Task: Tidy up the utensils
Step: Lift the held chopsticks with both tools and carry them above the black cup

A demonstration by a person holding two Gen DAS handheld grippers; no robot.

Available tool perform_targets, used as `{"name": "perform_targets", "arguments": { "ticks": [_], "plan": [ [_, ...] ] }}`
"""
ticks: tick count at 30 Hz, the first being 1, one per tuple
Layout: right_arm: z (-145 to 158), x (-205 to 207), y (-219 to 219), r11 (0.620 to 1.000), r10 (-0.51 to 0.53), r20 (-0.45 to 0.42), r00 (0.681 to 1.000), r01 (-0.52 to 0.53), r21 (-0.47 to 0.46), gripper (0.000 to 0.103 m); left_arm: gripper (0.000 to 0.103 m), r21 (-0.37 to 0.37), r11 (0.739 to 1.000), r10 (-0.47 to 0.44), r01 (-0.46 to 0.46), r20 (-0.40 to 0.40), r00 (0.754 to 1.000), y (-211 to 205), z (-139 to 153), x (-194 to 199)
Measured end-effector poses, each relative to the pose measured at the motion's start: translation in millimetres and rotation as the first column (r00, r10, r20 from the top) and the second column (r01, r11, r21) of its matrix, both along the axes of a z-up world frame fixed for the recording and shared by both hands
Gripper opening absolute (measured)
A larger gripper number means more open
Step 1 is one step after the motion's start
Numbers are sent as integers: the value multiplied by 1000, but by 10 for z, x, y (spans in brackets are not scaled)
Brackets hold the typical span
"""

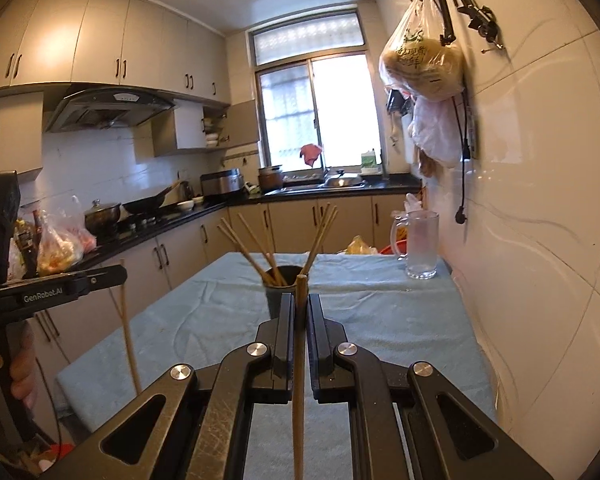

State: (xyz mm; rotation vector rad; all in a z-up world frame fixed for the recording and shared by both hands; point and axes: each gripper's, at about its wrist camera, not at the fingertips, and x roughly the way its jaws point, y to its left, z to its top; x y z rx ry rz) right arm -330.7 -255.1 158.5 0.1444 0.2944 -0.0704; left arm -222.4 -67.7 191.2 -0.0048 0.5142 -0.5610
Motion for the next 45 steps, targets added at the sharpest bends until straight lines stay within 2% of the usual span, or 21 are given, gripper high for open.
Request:
{"name": "perform_targets", "arguments": {
  "ticks": [9, 16, 30, 38, 45],
  "plan": [
    [130, 16, -10, 998, 37, -8, 999, -37, 41, 6, 5, -38, 999, -15, 16, 9, 1000, 97, 150, 22],
    [212, 194, -66, 997, 46, -1, 999, -46, 59, 6, 4, -53, 998, -44, 44, 7, 999, 49, 301, 187],
    [486, 873, -271, 992, 57, 42, 997, -61, 110, 6, 4, -75, 992, -103, 104, 21, 994, -204, 761, 635],
    [736, 1383, -401, 989, 27, 135, 990, -46, 138, 6, 4, -103, 993, -55, 64, 93, 994, -433, 1089, 1031],
    [924, 1852, -445, 993, -8, 200, 980, -16, 119, 6, 4, -119, 993, -18, 29, 92, 996, -699, 1128, 1448]
  ]
}}
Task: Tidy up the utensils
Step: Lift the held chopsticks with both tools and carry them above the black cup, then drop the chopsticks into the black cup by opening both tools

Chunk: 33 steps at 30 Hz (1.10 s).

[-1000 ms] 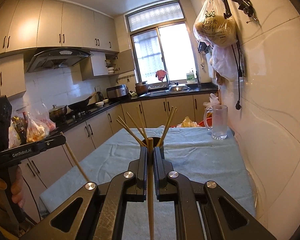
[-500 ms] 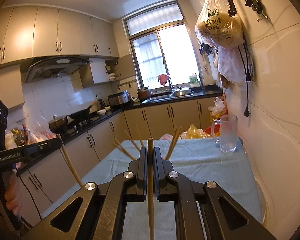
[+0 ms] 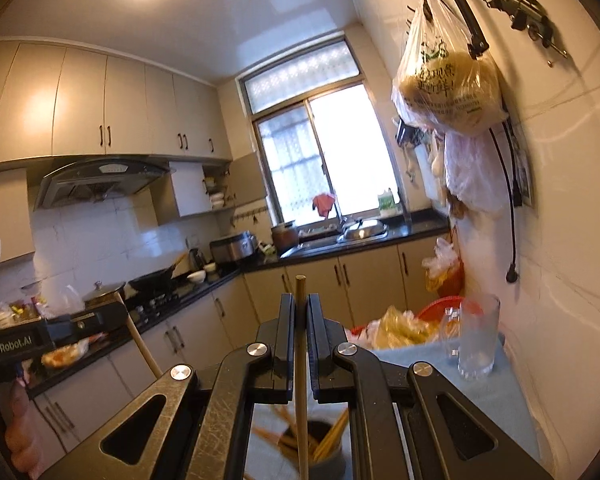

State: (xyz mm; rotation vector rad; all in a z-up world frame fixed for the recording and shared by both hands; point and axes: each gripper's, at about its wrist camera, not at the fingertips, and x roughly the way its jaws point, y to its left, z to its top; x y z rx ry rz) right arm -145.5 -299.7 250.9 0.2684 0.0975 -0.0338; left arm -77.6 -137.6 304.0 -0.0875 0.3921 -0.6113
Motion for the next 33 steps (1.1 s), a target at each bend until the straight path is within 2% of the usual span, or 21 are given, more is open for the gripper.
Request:
{"name": "perform_targets", "arguments": {
  "ticks": [5, 13, 21, 25, 27, 28, 30, 31, 32, 33],
  "plan": [
    [-45, 321, -92, 999, -27, 8, 1000, 27, 28, 6, 4, 3, 1000, 22, -22, 11, 1000, -167, -52, 214],
    [-283, 662, -206, 997, -36, -23, 999, 38, 74, 6, 4, 42, 998, 44, -46, 45, 998, -415, -236, 412],
    [-577, 777, -191, 997, -18, -91, 996, 24, 72, 6, 5, 97, 994, 58, -56, -17, 998, -542, -555, 602],
    [-655, 796, -189, 997, -1, -112, 994, 9, 76, 7, 6, 92, 994, 61, -57, -41, 997, -509, -605, 608],
    [-666, 799, -197, 997, 0, -118, 993, 9, 78, 8, 8, 87, 995, 61, -57, -51, 997, -479, -606, 600],
    [-661, 809, -205, 997, 0, -120, 993, 10, 79, 12, 11, 86, 995, 62, -58, -53, 997, -466, -604, 589],
    [-651, 798, -202, 997, -1, -119, 993, 11, 81, 26, 21, 76, 995, 66, -62, -56, 996, -422, -588, 549],
    [-636, 787, -202, 997, -2, -114, 993, 11, 80, 35, 30, 69, 996, 67, -63, -56, 996, -391, -583, 528],
    [-621, 774, -199, 997, -4, -109, 994, 12, 77, 37, 38, 59, 996, 71, -67, -55, 996, -357, -566, 499],
    [-607, 757, -188, 997, -5, -106, 994, 13, 72, 37, 41, 48, 996, 76, -73, -54, 996, -319, -548, 464]
  ]
}}
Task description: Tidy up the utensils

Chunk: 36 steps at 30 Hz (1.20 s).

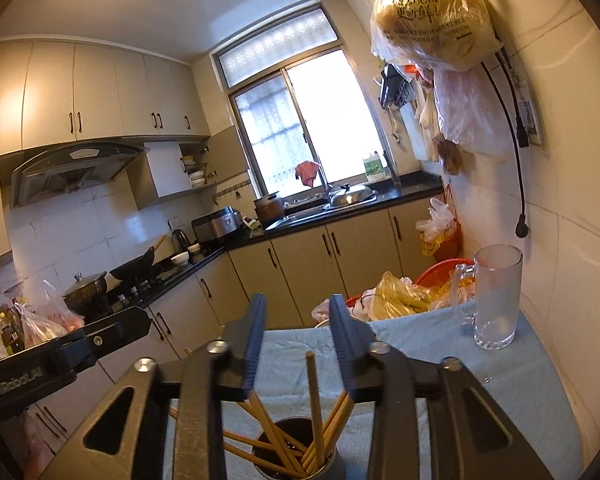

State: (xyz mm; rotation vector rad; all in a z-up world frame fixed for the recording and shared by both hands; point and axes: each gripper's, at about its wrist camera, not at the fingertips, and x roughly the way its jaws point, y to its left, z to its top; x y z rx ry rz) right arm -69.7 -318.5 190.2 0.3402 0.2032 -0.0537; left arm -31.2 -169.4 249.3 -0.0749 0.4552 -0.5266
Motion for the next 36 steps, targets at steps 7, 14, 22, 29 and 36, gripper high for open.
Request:
{"name": "perform_targets", "arguments": {
  "ticks": [7, 14, 22, 29, 36],
  "plan": [
    [144, -223, 46, 1000, -6, 23, 1000, 6, -18, 43, 54, -46, 998, 34, -33, 16, 999, 313, 126, -302],
    [243, -616, 146, 998, -22, 28, 999, 24, -54, 51, 69, -73, 991, 110, -109, 16, 994, 759, 29, -753],
    [184, -1058, 310, 997, -22, -13, 1000, 22, -71, 56, 72, -11, 989, 145, -146, -56, 988, 1040, -262, -1142],
    [141, -1480, 591, 992, 12, -32, 999, -16, -127, 63, 78, 78, 977, 200, -198, -27, 979, 1143, -399, -1467],
    [235, -1871, 796, 953, 30, -76, 997, -51, -298, 67, 90, 149, 955, 248, -257, 73, 966, 1195, -380, -1775]
  ]
}}
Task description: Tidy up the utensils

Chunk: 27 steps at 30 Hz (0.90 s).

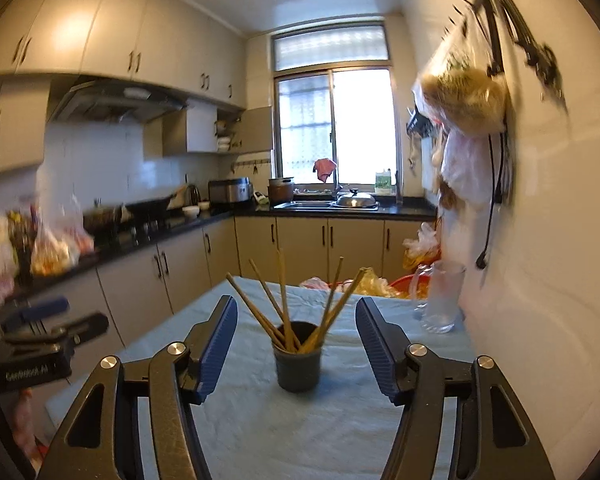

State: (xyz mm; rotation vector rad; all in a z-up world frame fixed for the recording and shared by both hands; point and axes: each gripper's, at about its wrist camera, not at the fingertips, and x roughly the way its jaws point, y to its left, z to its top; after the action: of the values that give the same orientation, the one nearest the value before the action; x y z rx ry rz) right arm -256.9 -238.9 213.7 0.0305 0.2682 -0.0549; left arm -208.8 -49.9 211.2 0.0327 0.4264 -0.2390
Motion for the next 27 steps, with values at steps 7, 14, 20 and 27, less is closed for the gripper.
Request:
{"name": "perform_targets", "arguments": {
  "ticks": [7, 14, 20, 27],
  "plan": [
    [305, -433, -132, 983, -60, -15, 998, 56, -176, 75, 102, 17, 997, 71, -73, 80, 994, 96, 38, -187],
    [336, -610, -214, 904, -168, -70, 983, 125, -408, 81, 103, 27, 993, 112, -114, 85, 990, 166, -4, -255],
    [-131, -509, -71, 937, -114, -170, 979, 49, -346, 81, 103, 87, 989, 111, -116, 68, 992, 87, -106, -233],
    [-624, -254, 169, 971, -41, -278, 960, -27, -237, 81, 103, 69, 992, 102, -104, 33, 994, 71, -250, -212]
  ]
}}
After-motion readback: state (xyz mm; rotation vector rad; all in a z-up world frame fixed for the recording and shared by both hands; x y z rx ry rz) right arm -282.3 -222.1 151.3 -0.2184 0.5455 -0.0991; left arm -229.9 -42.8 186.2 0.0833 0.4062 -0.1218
